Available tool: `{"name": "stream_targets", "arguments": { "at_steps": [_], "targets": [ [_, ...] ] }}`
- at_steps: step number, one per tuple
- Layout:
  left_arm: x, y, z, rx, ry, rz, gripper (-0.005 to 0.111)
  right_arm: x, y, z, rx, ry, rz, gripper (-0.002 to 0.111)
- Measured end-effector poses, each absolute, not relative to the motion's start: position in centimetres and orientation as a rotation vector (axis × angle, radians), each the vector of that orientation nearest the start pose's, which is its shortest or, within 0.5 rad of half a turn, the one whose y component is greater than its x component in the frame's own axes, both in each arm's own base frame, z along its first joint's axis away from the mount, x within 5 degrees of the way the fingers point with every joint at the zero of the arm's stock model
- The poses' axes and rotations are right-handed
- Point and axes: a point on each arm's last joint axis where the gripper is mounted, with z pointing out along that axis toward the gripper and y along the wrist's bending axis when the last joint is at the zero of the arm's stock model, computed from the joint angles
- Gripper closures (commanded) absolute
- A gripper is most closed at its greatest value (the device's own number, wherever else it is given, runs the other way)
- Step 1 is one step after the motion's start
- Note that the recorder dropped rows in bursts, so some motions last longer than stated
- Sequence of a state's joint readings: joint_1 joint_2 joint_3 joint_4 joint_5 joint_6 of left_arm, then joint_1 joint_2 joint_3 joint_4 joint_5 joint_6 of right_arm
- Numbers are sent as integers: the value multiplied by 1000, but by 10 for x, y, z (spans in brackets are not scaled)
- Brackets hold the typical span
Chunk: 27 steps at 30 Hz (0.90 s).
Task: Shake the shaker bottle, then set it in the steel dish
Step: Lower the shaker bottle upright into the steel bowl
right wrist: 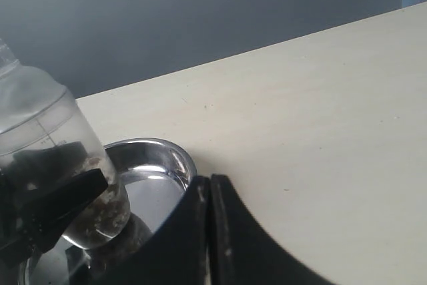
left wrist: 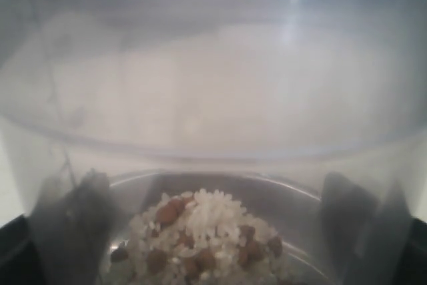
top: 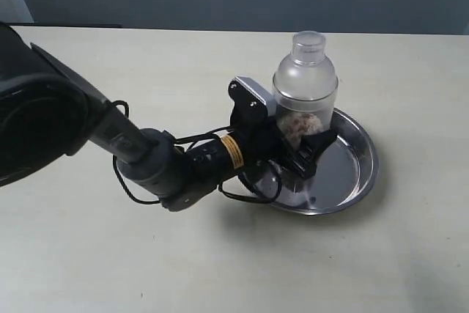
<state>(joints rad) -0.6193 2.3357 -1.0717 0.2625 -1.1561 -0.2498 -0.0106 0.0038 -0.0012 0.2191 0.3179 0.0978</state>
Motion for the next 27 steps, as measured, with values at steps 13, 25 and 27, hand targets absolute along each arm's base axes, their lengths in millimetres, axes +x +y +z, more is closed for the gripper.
{"name": "stream_targets", "arguments": {
  "at_steps": [13,25,27],
  "targets": [
    [334,-269,71,623,1554,-788,30,54,6,185,236,1789,272,109],
    [330,-272,70,733,1522,-772,21,54,6,185,236,1789,272,109],
    [332,-272,70,724,1526,-761,19,54,6,185,236,1789,272,109]
  ]
}}
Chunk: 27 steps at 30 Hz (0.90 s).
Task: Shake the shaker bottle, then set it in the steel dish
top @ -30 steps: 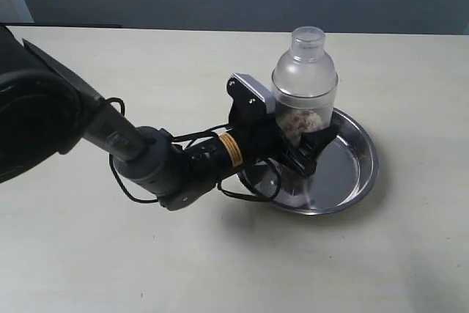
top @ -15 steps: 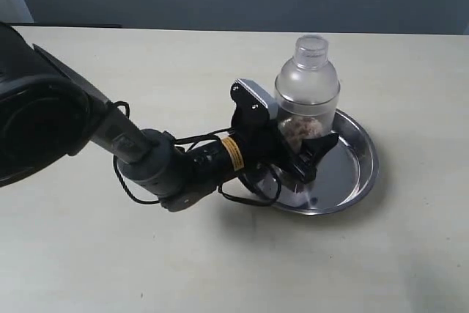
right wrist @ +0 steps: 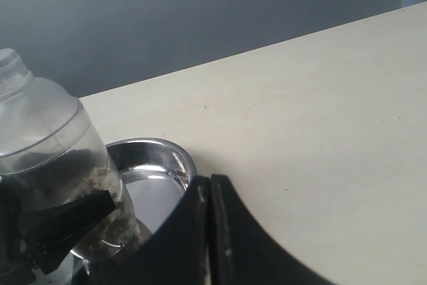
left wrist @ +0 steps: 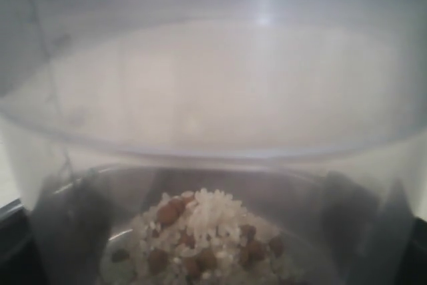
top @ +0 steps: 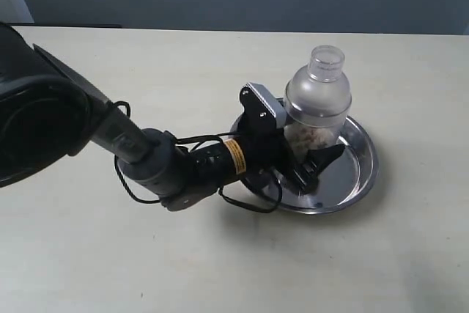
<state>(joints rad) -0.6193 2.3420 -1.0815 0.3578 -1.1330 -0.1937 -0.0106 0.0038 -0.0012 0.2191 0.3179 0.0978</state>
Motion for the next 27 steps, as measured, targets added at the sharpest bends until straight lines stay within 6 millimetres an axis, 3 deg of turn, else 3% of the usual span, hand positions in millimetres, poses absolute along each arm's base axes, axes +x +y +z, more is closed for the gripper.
{"name": "stream_targets", "arguments": {
  "at_steps": [27],
  "targets": [
    [334,-271,77,669,1462,-766,19,54,6,185,236,1789,272,109]
  ]
}}
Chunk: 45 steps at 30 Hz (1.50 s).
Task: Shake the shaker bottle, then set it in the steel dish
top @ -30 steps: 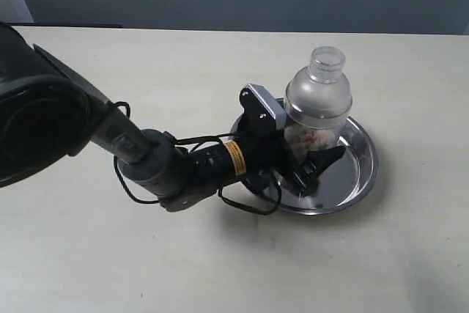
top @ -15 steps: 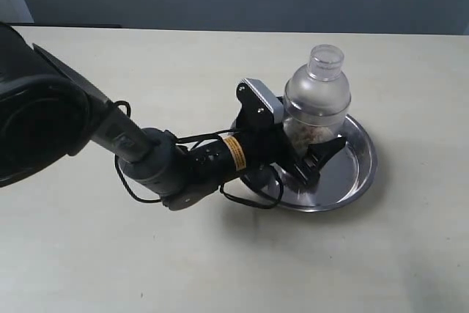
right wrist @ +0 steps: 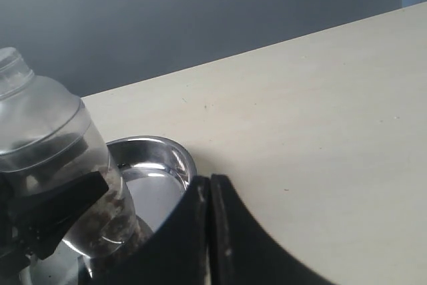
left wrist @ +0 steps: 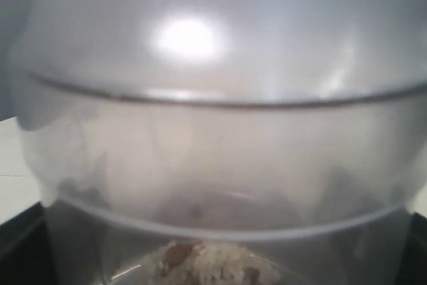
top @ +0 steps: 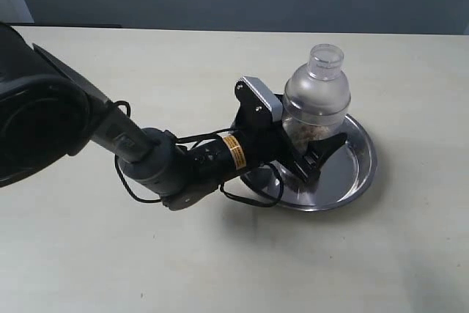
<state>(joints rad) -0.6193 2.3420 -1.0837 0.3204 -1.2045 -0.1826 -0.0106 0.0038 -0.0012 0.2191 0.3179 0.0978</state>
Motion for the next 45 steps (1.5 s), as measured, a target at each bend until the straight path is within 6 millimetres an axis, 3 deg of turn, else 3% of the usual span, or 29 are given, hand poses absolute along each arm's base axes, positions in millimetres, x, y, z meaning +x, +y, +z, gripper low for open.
{"name": "stream_targets", "arguments": {
  "at_steps": [45],
  "targets": [
    [335,-270,75,618,1519,-798,17,54,6,185,236,1789,272,109]
  ]
}}
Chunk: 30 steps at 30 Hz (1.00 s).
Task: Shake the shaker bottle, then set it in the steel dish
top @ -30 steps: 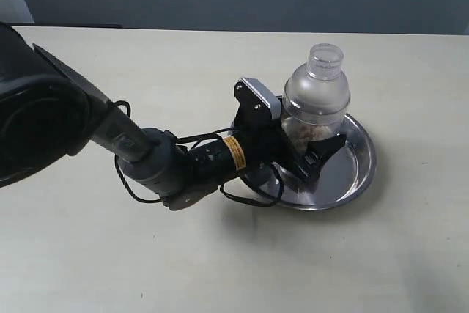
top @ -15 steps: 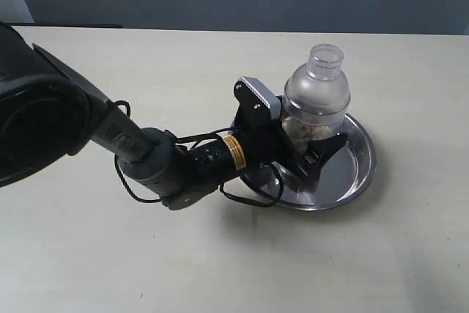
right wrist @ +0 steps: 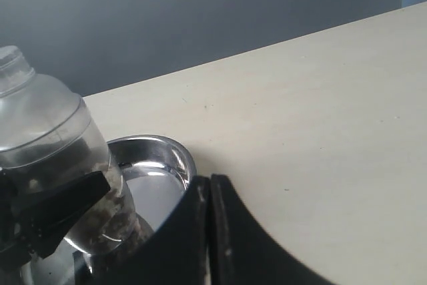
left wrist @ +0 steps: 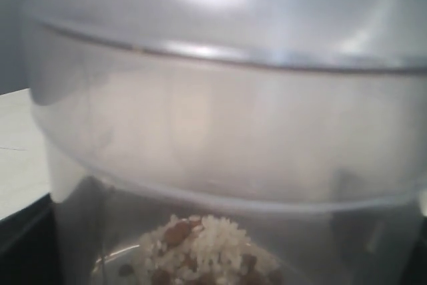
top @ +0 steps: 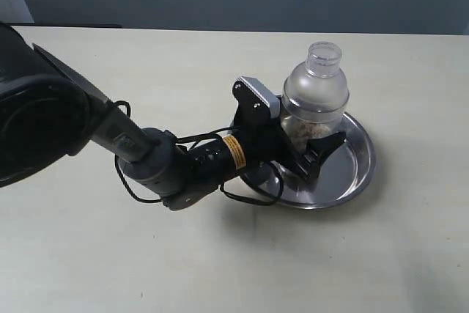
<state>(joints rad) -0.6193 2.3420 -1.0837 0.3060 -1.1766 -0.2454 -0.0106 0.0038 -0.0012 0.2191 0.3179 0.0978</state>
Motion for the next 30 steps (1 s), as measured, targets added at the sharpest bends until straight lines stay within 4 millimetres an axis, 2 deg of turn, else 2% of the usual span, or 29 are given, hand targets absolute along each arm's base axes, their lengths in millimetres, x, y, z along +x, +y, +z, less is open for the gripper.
{"name": "stream_targets", "arguments": {
  "at_steps": [30],
  "targets": [
    [335,-271,77,618,1493,-808,17,54,6,185,236,1789,272,109]
  ]
}}
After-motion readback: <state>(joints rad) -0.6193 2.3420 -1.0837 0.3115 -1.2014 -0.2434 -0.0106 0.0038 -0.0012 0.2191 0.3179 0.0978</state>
